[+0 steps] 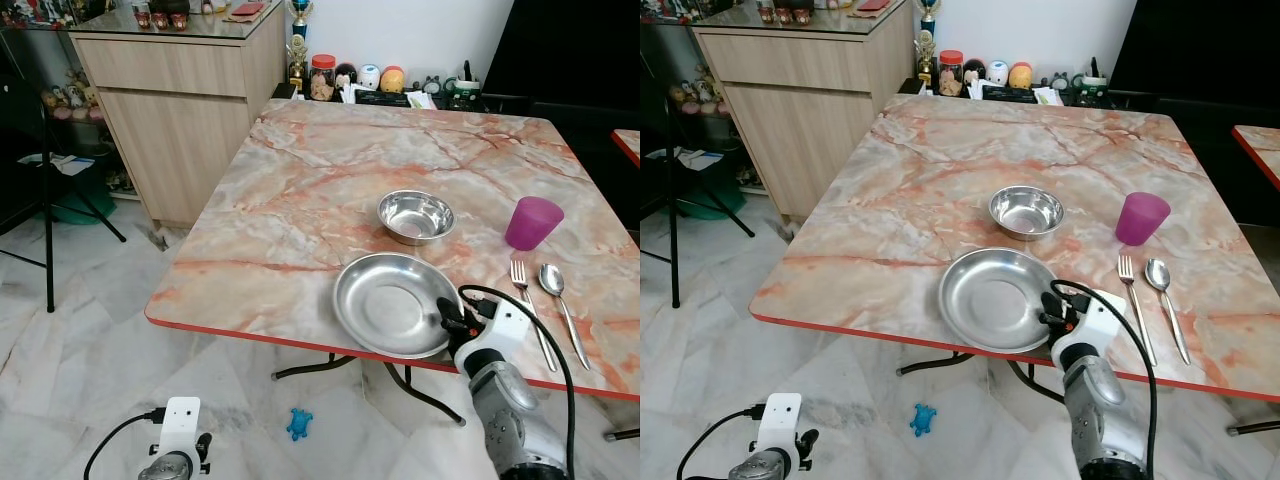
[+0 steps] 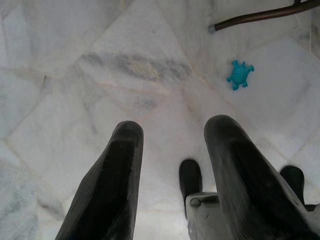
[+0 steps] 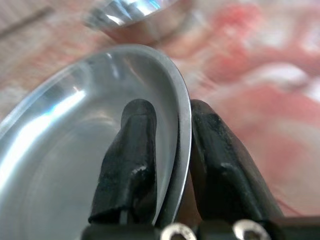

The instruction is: Setting the table

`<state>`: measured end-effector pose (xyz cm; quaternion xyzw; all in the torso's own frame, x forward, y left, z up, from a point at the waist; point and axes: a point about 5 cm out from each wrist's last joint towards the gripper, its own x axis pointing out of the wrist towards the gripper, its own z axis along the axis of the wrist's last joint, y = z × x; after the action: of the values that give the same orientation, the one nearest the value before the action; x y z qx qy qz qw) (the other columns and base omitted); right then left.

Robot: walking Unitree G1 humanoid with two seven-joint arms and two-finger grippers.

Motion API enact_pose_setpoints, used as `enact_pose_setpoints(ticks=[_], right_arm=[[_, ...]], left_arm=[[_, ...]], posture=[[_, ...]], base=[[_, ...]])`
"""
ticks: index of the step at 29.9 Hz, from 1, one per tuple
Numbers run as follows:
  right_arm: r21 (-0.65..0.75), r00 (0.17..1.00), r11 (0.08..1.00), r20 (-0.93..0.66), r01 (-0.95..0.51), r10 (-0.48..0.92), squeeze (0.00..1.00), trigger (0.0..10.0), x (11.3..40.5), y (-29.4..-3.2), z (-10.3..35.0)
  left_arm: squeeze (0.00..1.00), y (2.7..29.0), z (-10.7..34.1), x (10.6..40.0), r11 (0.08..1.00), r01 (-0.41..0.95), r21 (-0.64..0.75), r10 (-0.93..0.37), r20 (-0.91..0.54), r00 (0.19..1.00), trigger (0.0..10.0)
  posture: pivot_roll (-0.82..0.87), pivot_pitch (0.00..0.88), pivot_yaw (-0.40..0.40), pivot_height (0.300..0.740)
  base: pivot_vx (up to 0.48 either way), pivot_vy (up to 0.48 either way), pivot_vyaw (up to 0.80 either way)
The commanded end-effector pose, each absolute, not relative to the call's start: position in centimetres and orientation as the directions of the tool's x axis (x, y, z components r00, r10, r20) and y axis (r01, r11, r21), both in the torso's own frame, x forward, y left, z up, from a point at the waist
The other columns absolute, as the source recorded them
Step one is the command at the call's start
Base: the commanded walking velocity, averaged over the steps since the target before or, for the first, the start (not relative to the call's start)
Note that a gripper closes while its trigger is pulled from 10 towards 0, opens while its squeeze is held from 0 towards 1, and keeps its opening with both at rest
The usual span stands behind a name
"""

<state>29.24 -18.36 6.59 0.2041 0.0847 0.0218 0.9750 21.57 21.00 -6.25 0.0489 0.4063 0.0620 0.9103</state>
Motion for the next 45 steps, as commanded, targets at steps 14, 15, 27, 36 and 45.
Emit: enact_pose_setpoints(ticks=[14,15,27,36,45], right_arm=[[0.358,0.928,0.914,0.37,-0.188,0.046,0.0,10.0,29.7,-17.1,14.8],[0.358,0.928,0.914,0.37,-0.188,0.046,0.0,10.0,29.7,-17.1,14.8],[0.324,0.92,0.926,0.387,-0.193,0.056,0.0,10.0,29.8,-16.9,15.0],[0.304,0.937,0.944,0.348,-0.13,0.018,0.0,10.0,30.0,-17.5,14.4],[0.297,0.938,0.947,0.347,-0.119,0.009,0.0,10.0,29.8,-17.5,14.3]], left_arm=[[0.0,21.2,-6.4,21.3,0.983,-0.072,0.168,0.174,-0.739,0.65,10.0],[0.0,21.2,-6.4,21.3,0.983,-0.072,0.168,0.174,-0.739,0.65,10.0],[0.0,21.2,-6.3,21.4,0.982,-0.071,0.176,0.179,-0.731,0.658,10.0],[0.0,21.1,-6.2,21.6,0.983,-0.061,0.175,0.171,-0.727,0.665,10.0],[0.0,21.2,-6.2,21.6,0.982,-0.049,0.18,0.167,-0.728,0.665,10.0]], posture=[[0.02,0.0,-0.029,0.74],[0.02,0.0,-0.029,0.74],[0.02,0.0,-0.026,0.74],[0.01,0.0,-0.024,0.74],[0.0,0.0,-0.022,0.74]], base=[[0.0,0.0,0.0],[0.0,0.0,0.0],[0.0,-0.141,0.0],[0.0,-0.345,0.0],[0.0,-0.322,0.0]])
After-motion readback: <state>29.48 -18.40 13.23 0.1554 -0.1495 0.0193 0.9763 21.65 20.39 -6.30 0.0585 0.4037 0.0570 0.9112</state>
